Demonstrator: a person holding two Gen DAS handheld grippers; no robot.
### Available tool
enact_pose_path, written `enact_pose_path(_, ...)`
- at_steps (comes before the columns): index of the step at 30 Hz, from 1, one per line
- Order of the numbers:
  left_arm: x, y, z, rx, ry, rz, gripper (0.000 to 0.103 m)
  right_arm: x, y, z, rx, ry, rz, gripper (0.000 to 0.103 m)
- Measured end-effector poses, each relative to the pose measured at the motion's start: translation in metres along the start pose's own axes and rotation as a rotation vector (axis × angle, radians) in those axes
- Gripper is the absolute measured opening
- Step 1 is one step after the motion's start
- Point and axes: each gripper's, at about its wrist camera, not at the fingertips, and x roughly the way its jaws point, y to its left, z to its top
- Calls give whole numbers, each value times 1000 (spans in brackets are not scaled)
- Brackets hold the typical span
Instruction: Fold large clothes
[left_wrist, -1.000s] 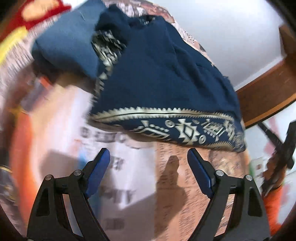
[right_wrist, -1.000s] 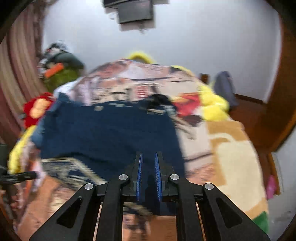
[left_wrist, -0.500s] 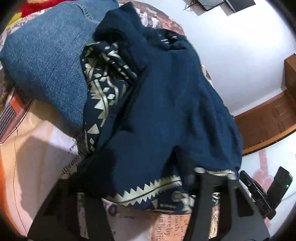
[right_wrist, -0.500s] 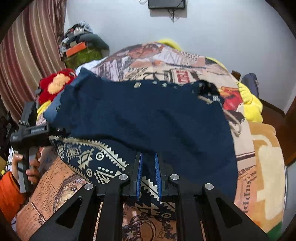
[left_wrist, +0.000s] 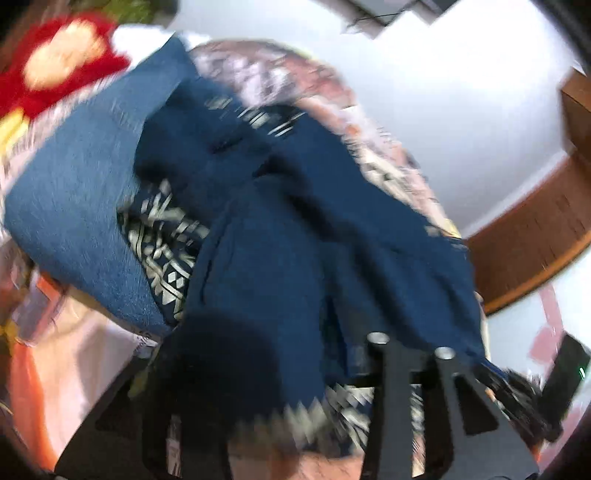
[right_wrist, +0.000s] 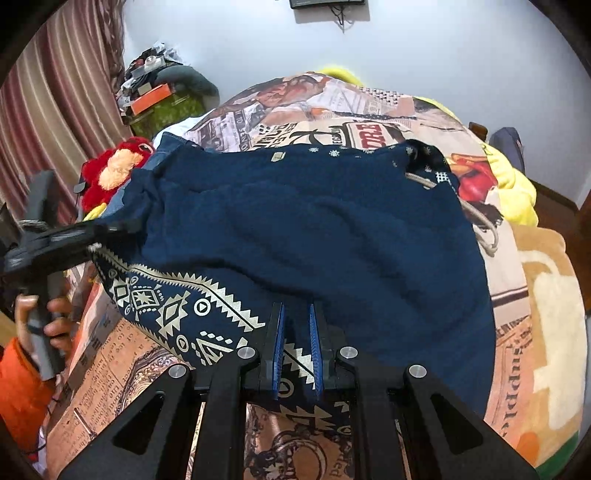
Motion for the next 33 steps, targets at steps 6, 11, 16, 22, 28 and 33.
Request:
enact_pose_path(6, 10, 30, 8, -175, -52, -108, 52, 7, -2, -4, -14, 14, 5, 8)
enact_pose_path(11, 18, 15, 29, -116, -87, 53, 35, 10, -6, -4, 4, 15, 36, 8)
enact_pose_path(16, 10, -17, 35, 45, -132, 230, 20, 8, -4, -1, 9, 33, 36, 8)
enact_pose_path(22, -48, -64, 24, 256, -281, 242, 16, -15, 12, 7, -53, -3, 29, 8)
enact_pose_path(28, -97, -62, 21, 289, -342, 284, 16, -26, 40, 35, -25, -70, 87, 8)
enact_pose_path(33, -107, -54, 14, 323, -354, 357, 16, 9, 87, 50, -20, -33, 190, 8)
